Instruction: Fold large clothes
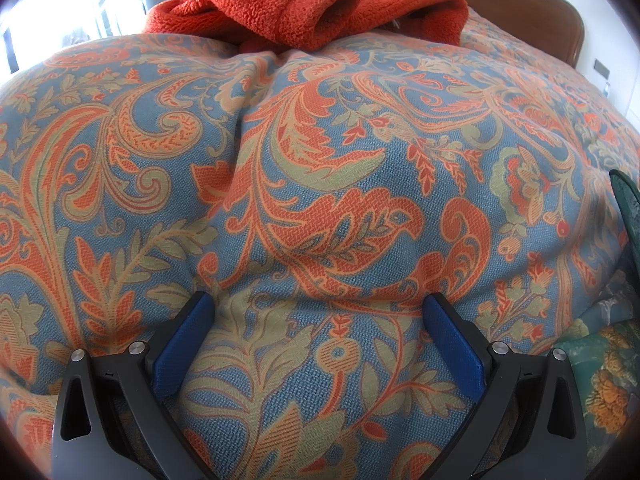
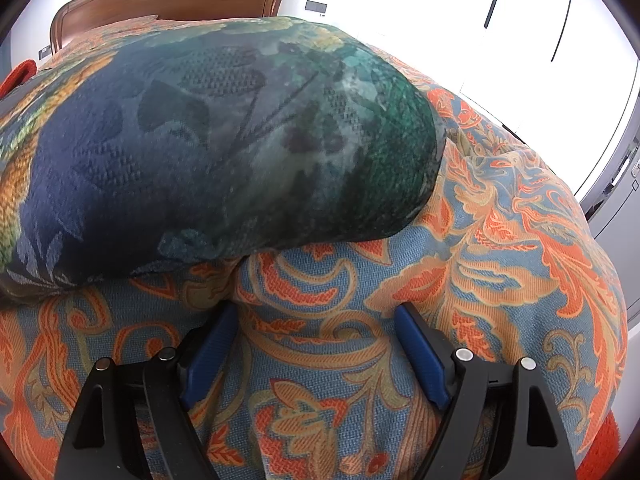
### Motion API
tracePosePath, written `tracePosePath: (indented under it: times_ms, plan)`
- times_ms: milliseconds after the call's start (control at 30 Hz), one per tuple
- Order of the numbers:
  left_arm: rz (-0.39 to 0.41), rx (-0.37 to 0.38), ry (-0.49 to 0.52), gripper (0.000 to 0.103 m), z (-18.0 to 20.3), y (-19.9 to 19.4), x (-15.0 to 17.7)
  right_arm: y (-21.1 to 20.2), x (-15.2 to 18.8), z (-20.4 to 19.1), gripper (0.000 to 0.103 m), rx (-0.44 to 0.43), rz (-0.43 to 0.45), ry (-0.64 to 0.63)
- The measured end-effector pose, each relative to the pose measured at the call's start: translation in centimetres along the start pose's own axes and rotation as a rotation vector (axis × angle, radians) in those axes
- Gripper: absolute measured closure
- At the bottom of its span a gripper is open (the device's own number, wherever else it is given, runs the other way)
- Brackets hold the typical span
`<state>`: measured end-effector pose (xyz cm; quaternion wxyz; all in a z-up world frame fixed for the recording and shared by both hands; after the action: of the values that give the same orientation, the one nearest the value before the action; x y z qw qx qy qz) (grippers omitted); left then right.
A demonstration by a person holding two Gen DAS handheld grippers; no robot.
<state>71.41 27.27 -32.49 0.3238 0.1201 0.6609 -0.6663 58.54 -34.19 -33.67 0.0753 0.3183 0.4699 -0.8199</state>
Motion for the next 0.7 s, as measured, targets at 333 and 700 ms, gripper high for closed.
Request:
tracePosePath:
  times_ms: [333,700]
  plan:
    - [0.000,0.001,0.000,0.000,0.0,0.0,0.0,-0.3,0.4,0.4,0.020,-0.005,0.006,0.003]
    - [0.000,0.001,0.000,0.000,0.0,-0.1,0.1,-0.5,1.0,1.2,0.020,-0.038,0.049,0.030]
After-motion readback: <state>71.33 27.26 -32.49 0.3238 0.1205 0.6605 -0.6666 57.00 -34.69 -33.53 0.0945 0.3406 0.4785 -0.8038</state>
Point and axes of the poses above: each gripper's, at about its wrist camera, not at the fingertips, and y roughly the way its jaws point, z to its right, x to its underside, the point moved 8 cm from there along y, roughly the way its jaws point, and after that the axes turned 11 degrees about x, right-handed, at the moved point
